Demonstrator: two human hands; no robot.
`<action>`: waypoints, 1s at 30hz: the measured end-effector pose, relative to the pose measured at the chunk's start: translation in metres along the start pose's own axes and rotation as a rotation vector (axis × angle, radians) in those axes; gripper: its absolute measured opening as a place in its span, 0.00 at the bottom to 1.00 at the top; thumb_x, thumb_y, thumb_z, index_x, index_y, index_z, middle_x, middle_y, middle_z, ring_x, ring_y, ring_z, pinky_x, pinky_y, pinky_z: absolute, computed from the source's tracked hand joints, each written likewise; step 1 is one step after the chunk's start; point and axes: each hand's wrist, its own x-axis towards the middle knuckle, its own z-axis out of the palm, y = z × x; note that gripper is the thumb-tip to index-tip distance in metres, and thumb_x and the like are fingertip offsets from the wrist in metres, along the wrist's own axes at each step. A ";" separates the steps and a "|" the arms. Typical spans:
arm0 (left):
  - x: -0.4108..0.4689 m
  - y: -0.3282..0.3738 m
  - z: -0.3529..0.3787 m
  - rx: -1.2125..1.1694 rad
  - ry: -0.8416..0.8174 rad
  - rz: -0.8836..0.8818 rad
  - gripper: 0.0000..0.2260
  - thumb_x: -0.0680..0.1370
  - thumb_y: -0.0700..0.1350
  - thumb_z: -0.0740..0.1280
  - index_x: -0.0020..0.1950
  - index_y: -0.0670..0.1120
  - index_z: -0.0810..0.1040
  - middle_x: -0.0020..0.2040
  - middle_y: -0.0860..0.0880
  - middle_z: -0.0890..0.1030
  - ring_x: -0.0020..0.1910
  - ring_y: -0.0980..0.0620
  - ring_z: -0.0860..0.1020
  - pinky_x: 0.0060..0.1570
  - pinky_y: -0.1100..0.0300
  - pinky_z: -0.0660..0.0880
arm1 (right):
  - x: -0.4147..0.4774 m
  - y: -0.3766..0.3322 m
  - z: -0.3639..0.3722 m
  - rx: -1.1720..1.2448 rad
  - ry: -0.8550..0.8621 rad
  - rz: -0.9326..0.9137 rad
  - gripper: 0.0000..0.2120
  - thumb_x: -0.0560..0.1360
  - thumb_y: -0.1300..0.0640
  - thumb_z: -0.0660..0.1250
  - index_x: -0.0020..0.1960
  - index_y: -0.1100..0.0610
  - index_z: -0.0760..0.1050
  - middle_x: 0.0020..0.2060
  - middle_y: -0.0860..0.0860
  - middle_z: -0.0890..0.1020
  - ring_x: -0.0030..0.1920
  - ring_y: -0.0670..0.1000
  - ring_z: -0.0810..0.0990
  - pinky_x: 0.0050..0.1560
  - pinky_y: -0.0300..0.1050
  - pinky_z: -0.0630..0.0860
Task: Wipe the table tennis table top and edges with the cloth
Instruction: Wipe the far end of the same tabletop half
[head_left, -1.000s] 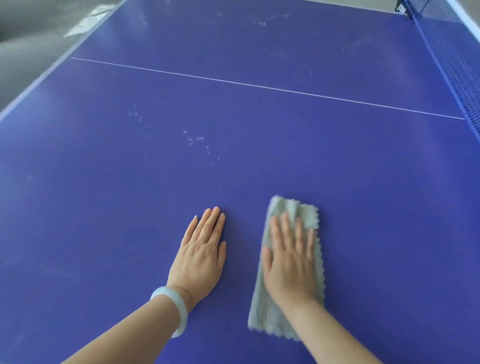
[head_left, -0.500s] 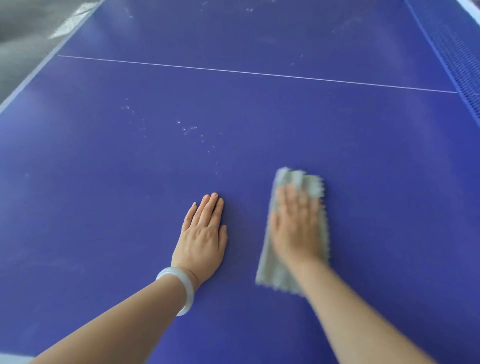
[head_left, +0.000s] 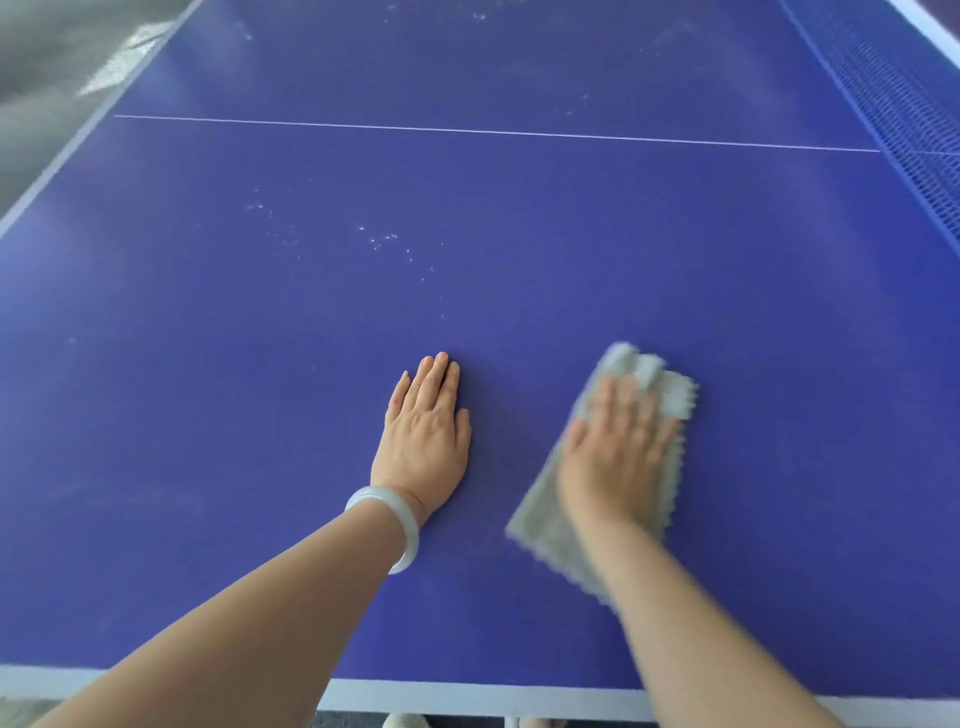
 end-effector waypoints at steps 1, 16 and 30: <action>0.000 0.000 -0.001 -0.016 0.002 0.003 0.24 0.84 0.47 0.51 0.80 0.43 0.55 0.81 0.47 0.53 0.80 0.50 0.49 0.77 0.58 0.38 | -0.027 -0.019 0.007 -0.014 0.010 -0.172 0.28 0.83 0.51 0.51 0.81 0.56 0.53 0.81 0.56 0.54 0.81 0.58 0.50 0.78 0.63 0.47; -0.088 -0.087 -0.043 0.065 -0.007 -0.098 0.30 0.81 0.52 0.41 0.77 0.38 0.64 0.78 0.43 0.63 0.78 0.45 0.58 0.78 0.46 0.51 | -0.072 -0.002 0.002 -0.156 -0.060 -0.058 0.31 0.80 0.47 0.39 0.81 0.57 0.53 0.80 0.57 0.56 0.80 0.59 0.53 0.77 0.65 0.51; -0.088 -0.099 -0.035 -0.066 0.069 -0.141 0.23 0.84 0.45 0.51 0.79 0.44 0.60 0.80 0.48 0.59 0.80 0.51 0.53 0.78 0.54 0.42 | -0.025 0.011 -0.008 -0.217 -0.135 -0.312 0.32 0.80 0.42 0.41 0.81 0.53 0.54 0.80 0.53 0.56 0.79 0.60 0.57 0.77 0.64 0.54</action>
